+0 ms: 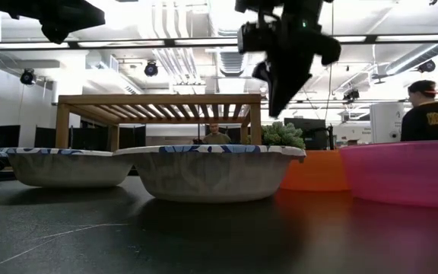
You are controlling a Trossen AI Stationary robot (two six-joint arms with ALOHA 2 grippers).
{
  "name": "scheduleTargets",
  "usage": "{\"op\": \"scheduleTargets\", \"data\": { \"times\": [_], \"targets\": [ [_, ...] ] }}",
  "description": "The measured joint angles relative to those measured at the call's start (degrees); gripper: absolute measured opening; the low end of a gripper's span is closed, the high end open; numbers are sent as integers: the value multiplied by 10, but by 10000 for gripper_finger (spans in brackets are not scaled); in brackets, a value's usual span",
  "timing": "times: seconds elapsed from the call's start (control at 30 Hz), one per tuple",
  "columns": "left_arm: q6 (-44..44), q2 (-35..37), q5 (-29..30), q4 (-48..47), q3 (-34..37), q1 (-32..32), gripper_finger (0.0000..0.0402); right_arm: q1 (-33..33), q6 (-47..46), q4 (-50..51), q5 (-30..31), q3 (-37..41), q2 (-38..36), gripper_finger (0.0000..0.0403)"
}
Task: Place and stack bowls onto a shelf
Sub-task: Put the orange bowl on the shelf
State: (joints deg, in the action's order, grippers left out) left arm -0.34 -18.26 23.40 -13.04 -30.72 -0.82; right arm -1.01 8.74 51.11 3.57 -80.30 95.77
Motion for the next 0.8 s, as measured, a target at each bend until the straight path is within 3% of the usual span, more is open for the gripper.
{"op": "scheduleTargets", "data": {
  "times": [0.2, 0.53, 0.8],
  "targets": [
    [0, 0, 0, 1, 0, 0, 91, 13, -28, -7, -25, 20, 0, 32],
    [3, 0, 0, 1, 0, 0, 91, 1, 19, -29, -20, 22, 0, 154],
    [3, 0, 0, -1, 0, 0, 91, -1, 31, -70, -21, 56, -1, 151]
  ]
}}
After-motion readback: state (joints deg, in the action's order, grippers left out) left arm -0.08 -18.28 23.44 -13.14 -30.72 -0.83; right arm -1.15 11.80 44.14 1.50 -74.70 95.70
